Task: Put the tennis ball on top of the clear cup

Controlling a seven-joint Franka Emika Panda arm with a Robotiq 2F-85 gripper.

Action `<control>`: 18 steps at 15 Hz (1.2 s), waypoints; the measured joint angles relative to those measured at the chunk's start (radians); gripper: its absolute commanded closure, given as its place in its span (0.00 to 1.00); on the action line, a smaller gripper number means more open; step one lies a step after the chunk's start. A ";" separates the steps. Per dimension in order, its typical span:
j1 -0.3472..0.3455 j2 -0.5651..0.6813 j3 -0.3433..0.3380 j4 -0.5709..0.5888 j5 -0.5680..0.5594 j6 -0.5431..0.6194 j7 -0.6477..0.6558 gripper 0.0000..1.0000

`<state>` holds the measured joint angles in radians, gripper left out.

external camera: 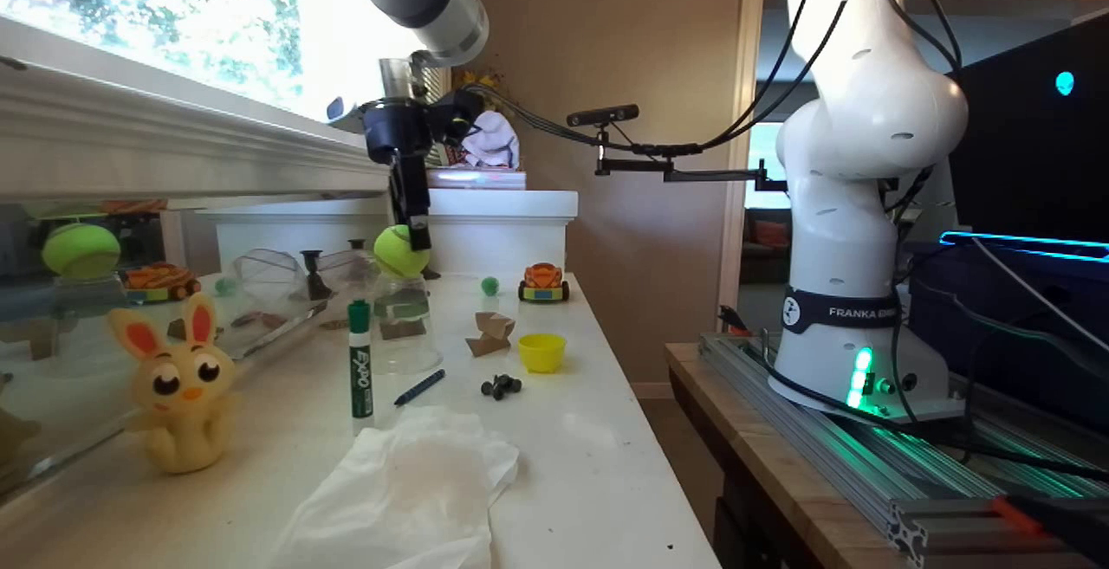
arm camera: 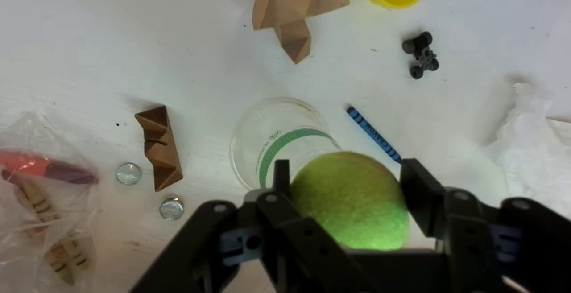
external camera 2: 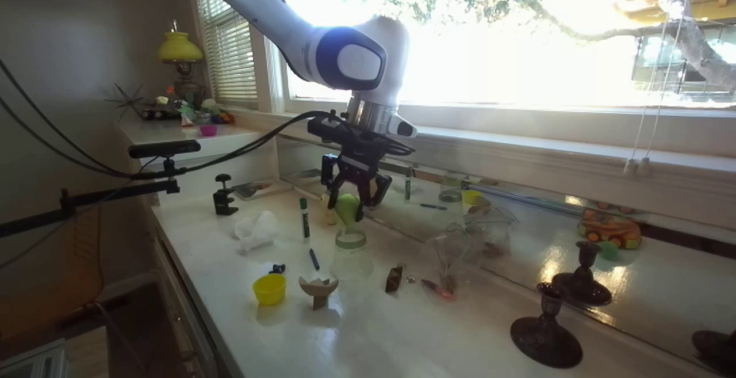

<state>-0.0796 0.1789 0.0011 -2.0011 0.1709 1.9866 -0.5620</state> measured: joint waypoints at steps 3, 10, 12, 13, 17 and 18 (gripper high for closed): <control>0.002 -0.008 0.000 -0.013 -0.003 0.000 0.000 0.01; 0.003 -0.008 0.000 -0.038 -0.012 0.000 0.000 0.00; 0.003 -0.008 0.000 -0.039 -0.013 0.000 0.000 0.00; 0.003 -0.008 0.000 -0.039 -0.014 0.000 0.000 0.00; 0.003 -0.008 0.000 -0.039 -0.015 0.000 0.000 0.00; 0.003 -0.008 0.000 -0.039 -0.015 0.000 0.000 0.00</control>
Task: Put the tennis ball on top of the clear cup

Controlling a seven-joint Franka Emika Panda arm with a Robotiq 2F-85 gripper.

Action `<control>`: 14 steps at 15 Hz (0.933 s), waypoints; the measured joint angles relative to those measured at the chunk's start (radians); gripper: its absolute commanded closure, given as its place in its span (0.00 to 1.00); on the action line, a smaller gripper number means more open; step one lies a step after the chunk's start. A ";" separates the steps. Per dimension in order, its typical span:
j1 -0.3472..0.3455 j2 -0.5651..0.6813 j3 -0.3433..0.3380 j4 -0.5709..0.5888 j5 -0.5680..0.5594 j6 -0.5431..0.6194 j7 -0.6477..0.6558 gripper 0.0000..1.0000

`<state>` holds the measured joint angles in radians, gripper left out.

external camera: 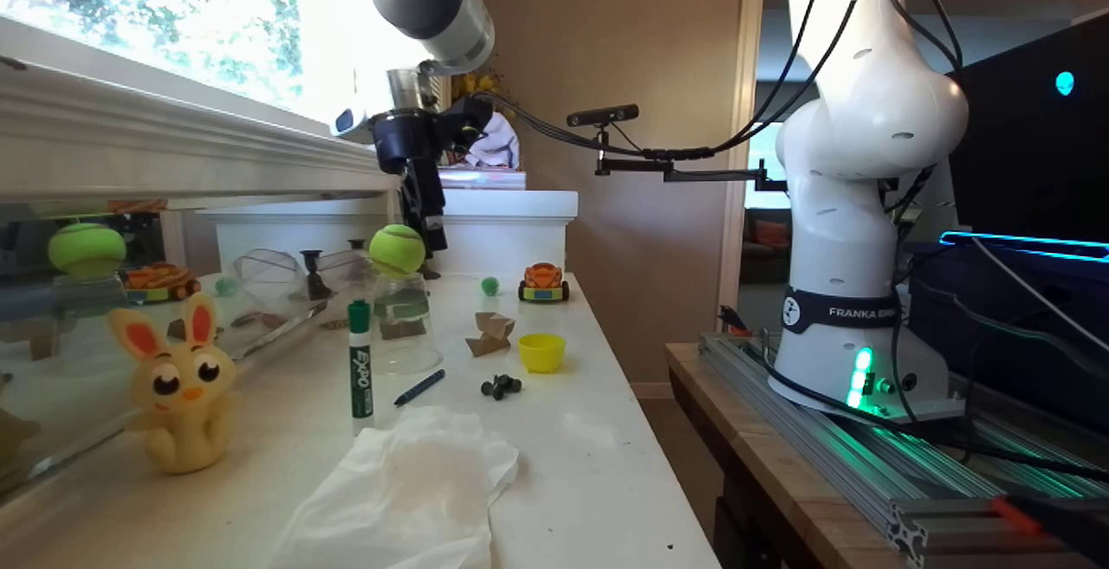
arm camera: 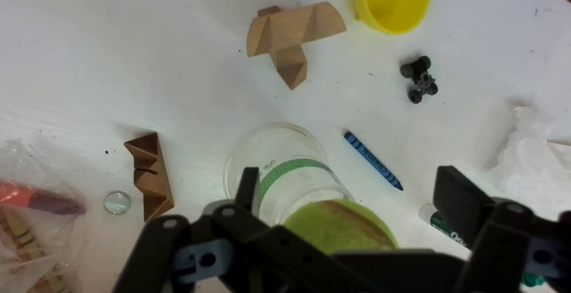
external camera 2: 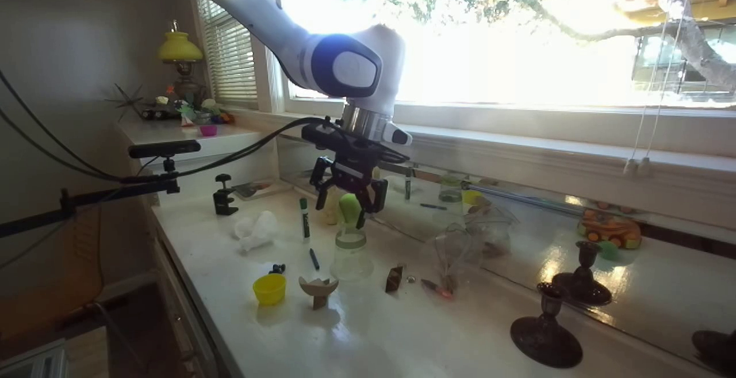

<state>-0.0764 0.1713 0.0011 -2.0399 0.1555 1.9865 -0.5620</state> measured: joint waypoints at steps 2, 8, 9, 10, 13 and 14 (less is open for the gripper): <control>0.000 0.000 0.000 0.000 -0.004 0.000 0.000 0.00; -0.003 -0.095 -0.021 -0.016 -0.070 -0.045 0.000 0.00; -0.005 -0.139 -0.029 -0.026 -0.070 -0.073 0.000 0.00; -0.007 -0.186 -0.038 -0.036 -0.070 -0.098 0.005 0.00; -0.016 -0.336 -0.078 -0.064 -0.070 -0.157 0.044 0.00; -0.018 -0.383 -0.092 -0.075 -0.070 -0.160 0.071 0.00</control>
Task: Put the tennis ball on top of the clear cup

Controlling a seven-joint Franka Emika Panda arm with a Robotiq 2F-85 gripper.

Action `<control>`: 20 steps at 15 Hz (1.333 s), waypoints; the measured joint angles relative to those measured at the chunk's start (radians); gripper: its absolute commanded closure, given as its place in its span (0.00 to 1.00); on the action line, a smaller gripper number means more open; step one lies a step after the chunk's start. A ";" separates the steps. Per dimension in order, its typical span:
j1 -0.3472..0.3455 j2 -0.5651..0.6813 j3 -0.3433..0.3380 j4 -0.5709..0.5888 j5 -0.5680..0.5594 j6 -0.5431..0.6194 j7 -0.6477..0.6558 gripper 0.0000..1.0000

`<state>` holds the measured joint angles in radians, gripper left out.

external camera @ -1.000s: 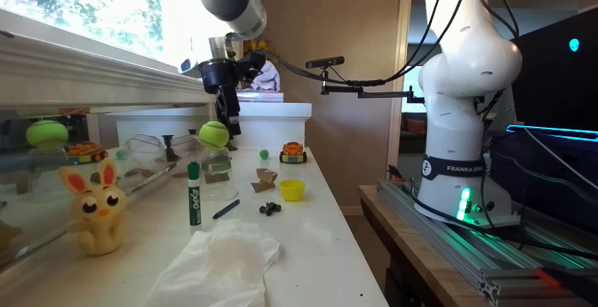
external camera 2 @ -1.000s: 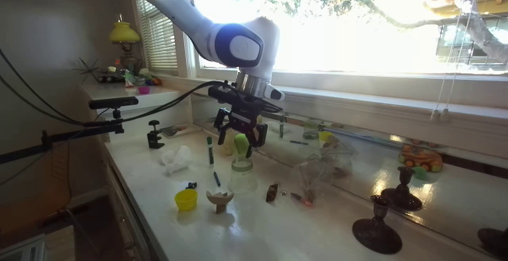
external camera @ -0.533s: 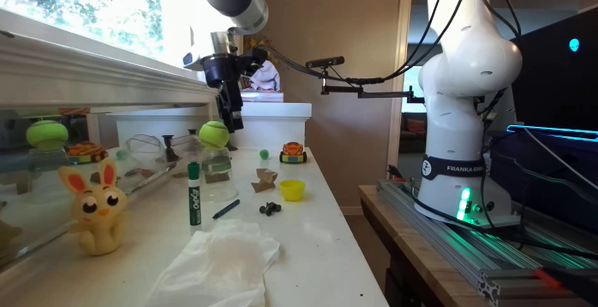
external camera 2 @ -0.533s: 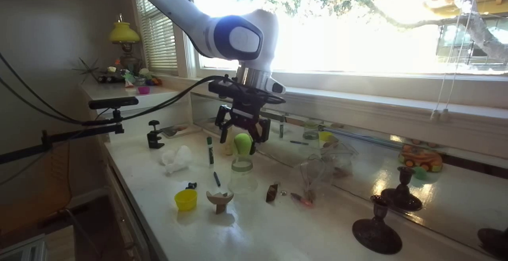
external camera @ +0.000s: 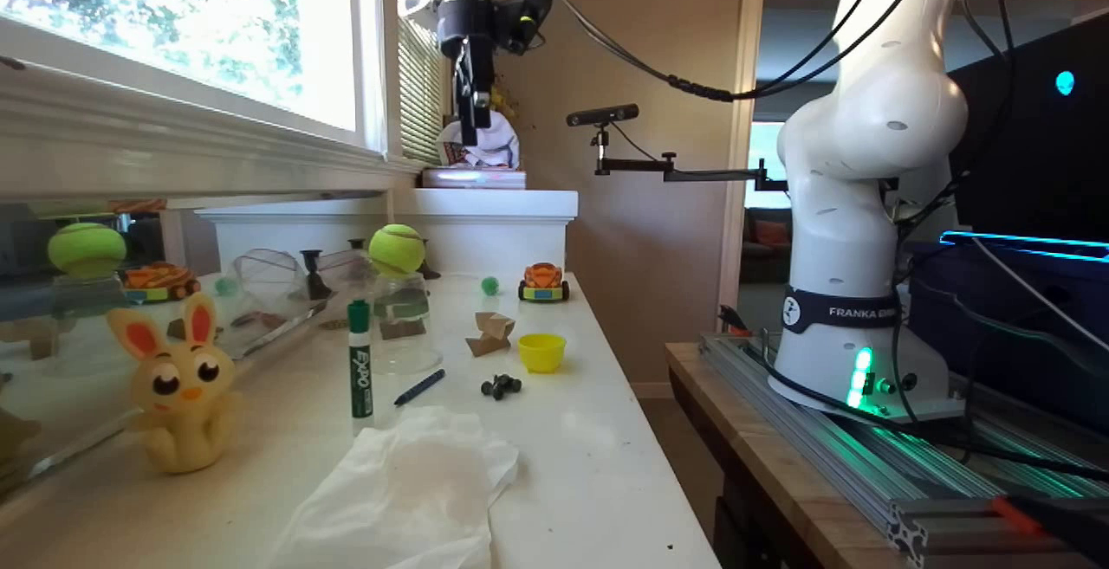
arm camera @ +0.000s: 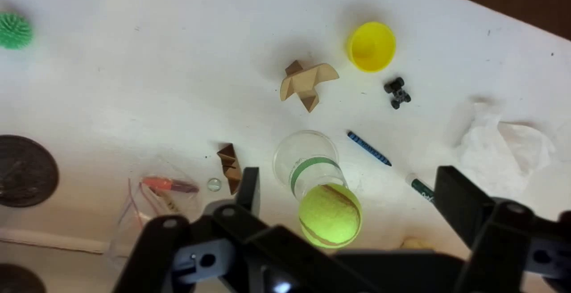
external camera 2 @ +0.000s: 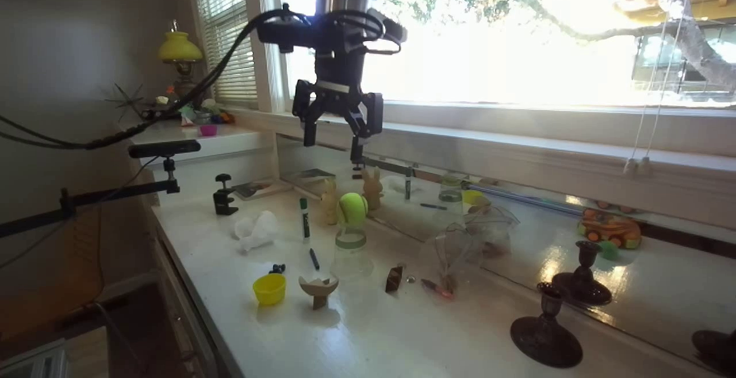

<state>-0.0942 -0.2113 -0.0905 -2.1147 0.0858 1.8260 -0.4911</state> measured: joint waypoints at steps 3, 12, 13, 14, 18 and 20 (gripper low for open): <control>-0.005 -0.114 -0.029 -0.036 0.000 -0.002 0.101 0.00; 0.005 -0.273 -0.034 -0.147 0.011 -0.002 0.243 0.00; 0.006 -0.273 -0.034 -0.147 0.010 -0.002 0.243 0.00; 0.006 -0.271 -0.033 -0.148 0.001 -0.001 0.243 0.00; 0.018 -0.267 -0.006 -0.162 -0.018 0.001 0.243 0.00; 0.036 -0.265 0.004 -0.164 -0.018 0.003 0.243 0.00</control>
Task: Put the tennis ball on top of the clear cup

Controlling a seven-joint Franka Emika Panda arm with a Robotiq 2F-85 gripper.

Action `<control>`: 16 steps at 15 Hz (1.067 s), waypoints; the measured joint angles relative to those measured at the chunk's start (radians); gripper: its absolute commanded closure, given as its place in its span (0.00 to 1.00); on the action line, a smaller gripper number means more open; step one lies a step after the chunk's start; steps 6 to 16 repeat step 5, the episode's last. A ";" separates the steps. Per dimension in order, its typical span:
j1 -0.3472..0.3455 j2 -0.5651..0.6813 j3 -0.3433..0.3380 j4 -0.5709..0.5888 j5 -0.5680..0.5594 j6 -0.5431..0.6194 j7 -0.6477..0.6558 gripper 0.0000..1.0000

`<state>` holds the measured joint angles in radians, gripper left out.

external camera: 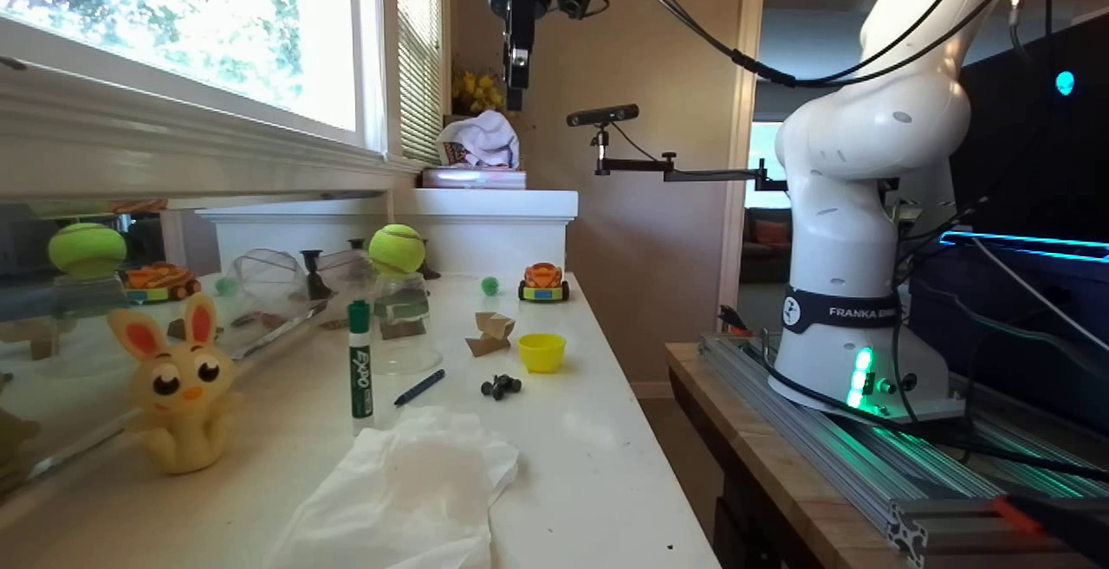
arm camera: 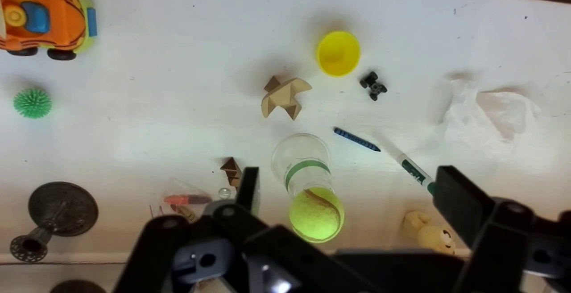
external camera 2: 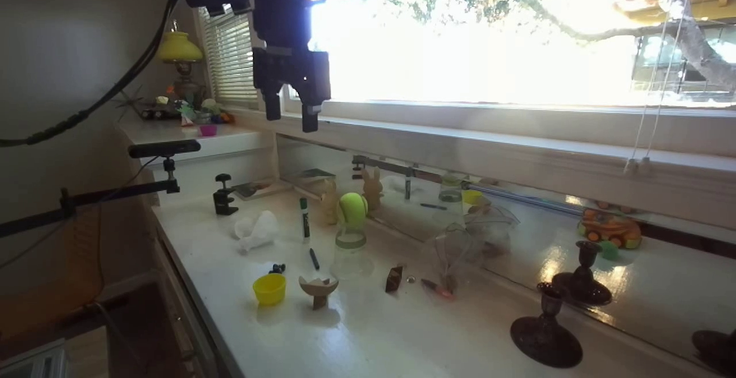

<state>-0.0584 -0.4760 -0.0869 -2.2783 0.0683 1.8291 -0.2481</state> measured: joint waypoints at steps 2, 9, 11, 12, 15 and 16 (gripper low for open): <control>0.007 0.001 0.002 0.000 0.000 0.001 0.000 0.00; 0.007 0.001 0.001 0.000 0.000 0.001 0.000 0.00; 0.007 0.001 0.001 0.000 0.000 0.001 0.000 0.00; 0.007 0.001 0.001 0.000 0.000 0.001 0.000 0.00; 0.007 0.001 0.001 0.000 0.000 0.001 0.000 0.00; 0.007 0.001 0.001 0.000 0.000 0.001 0.000 0.00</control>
